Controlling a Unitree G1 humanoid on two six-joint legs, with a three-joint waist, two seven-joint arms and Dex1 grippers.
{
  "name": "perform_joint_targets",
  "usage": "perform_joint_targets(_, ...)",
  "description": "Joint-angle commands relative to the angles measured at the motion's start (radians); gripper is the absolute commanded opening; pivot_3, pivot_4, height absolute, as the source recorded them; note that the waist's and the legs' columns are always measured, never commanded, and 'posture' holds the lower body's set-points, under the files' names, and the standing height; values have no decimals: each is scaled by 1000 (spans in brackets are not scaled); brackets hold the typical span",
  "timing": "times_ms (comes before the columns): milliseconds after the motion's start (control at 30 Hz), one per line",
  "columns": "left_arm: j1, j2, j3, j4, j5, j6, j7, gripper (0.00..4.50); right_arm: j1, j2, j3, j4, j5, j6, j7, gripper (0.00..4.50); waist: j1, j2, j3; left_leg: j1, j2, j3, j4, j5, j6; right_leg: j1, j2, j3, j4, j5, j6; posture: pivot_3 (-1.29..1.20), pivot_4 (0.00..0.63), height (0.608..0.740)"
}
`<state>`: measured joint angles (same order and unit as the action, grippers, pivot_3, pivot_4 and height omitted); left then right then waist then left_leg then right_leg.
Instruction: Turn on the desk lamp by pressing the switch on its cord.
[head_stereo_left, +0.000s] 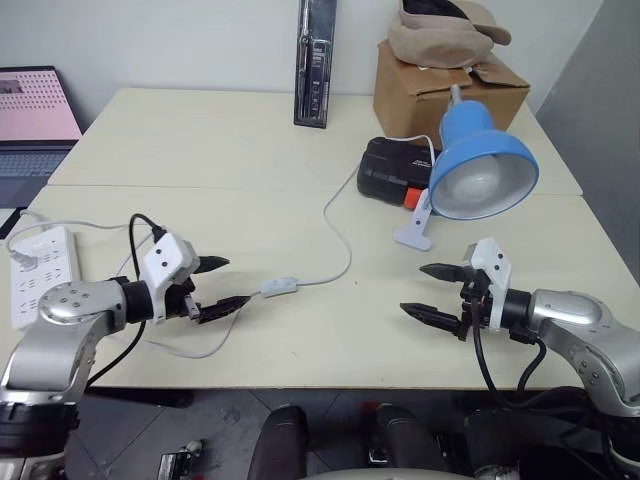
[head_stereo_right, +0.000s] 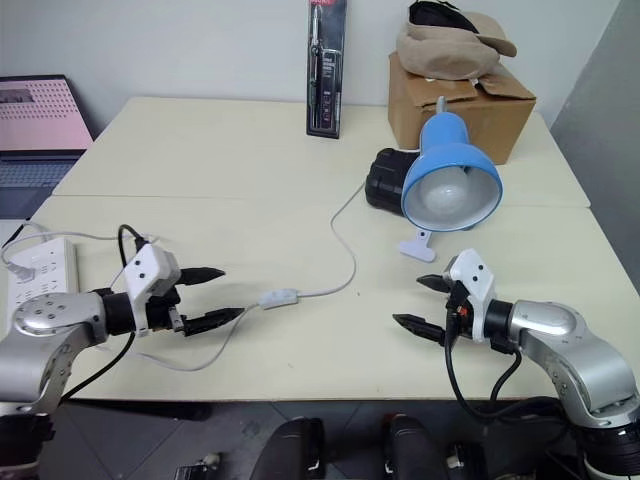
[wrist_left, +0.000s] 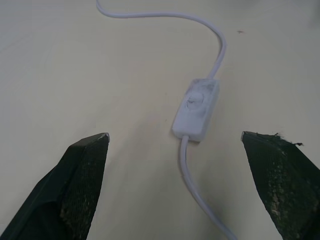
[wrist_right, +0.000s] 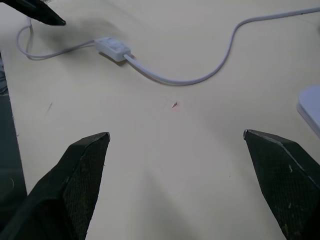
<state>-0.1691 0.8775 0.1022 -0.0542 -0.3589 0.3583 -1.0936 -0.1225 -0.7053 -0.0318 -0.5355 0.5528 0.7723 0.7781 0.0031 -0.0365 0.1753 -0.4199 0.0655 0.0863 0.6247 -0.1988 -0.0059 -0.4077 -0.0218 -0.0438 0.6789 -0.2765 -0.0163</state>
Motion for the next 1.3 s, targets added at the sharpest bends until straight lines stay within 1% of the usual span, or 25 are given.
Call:
perform_joint_targets(33, -70, -16, -74, 80, 32, -51, -68, 4384, 21, -11, -9, -67, 16, 12, -18, 4500, 0, 0, 0, 0, 0, 0, 0, 0, 0, 0, 0, 0, 0, 0, 0, 0, 150, 740)
perform_joint_targets(133, -103, -37, -101, 136, 45, -73, -85, 4384, 30, -14, -18, -79, 21, 16, -25, 4500, -1, 0, 0, -2, 0, 0, 0, 0, 0, -1, 0, 0, 0, 0, 0, 0, 150, 740)
perform_joint_targets(267, -168, -92, -141, 215, 75, -117, -91, 4384, 28, -9, -20, -89, 22, 20, -41, 4500, -1, 0, 0, -3, 0, -1, 1, 0, 0, -1, 0, -1, 0, 0, 1, 0, 150, 740)
perform_joint_targets(467, -187, -108, -171, 262, 97, -142, -127, 4384, 30, -11, -23, -103, 35, 24, -57, 4500, -3, 0, 0, -4, 0, -1, 2, 0, 0, -1, 1, -1, 0, 1, 1, 0, 150, 740)
perform_joint_targets(533, -192, -113, -182, 282, 102, -148, -138, 4048, 32, -11, -20, -106, 37, 24, -62, 4500, -3, 0, 0, -4, 0, -1, 2, 0, 0, -1, 1, -1, 0, 1, 1, 0, 150, 740)
perform_joint_targets(567, -196, -114, -189, 292, 107, -153, -145, 4011, 31, -11, -18, -107, 38, 24, -64, 4500, -3, 0, 0, -4, 0, -1, 2, 0, 0, -1, 1, -1, 0, 1, 2, 0, 150, 740)
perform_joint_targets(600, -200, -115, -195, 299, 112, -155, -152, 3687, 29, -10, -16, -107, 38, 24, -66, 4500, -3, 0, 0, -4, 0, -1, 2, 0, 0, -1, 1, -1, 0, 1, 2, 0, 150, 740)
perform_joint_targets(700, -211, -124, -206, 309, 126, -164, -158, 2998, 25, -9, -12, -102, 35, 19, -66, 4500, -3, 0, 0, -4, -1, -2, 3, 0, 0, -1, 0, -1, 0, 1, 2, 0, 150, 740)
perform_joint_targets(767, -215, -129, -206, 312, 128, -169, -157, 2434, 24, -7, -10, -102, 33, 19, -68, 4500, -3, 0, 0, -4, -1, -2, 3, 0, 0, -1, 0, -1, 0, 1, 2, 0, 150, 740)
perform_joint_targets(967, -214, -135, -196, 312, 129, -183, -152, 1153, 28, -1, -9, -101, 27, 9, -75, 4500, -3, 0, 0, -4, -1, -2, 3, 0, 0, -1, 0, -1, 0, 1, 2, 0, 150, 740)
perform_joint_targets(1100, -235, -151, -137, 274, 86, -147, -95, 1106, 29, 17, -13, -93, 8, 6, -117, 4500, -3, 0, 0, -4, -1, -2, 3, 0, 0, -1, 1, -1, 1, 1, 2, 0, 150, 740)
perform_joint_targets(1233, -254, -151, -113, 155, 60, -83, -50, 1106, 44, 71, -42, -124, 127, 107, -162, 4500, -3, -1, 0, -4, -1, -2, 4, 0, 0, -1, 1, -1, 1, 1, 3, 0, 150, 740)
perform_joint_targets(1300, -268, -165, -115, 106, 53, -42, -17, 1106, 43, 116, -37, -131, 158, 160, -218, 4500, -4, -1, 0, -4, -1, -2, 4, 0, 0, -1, 1, -2, 1, 1, 3, 0, 150, 740)
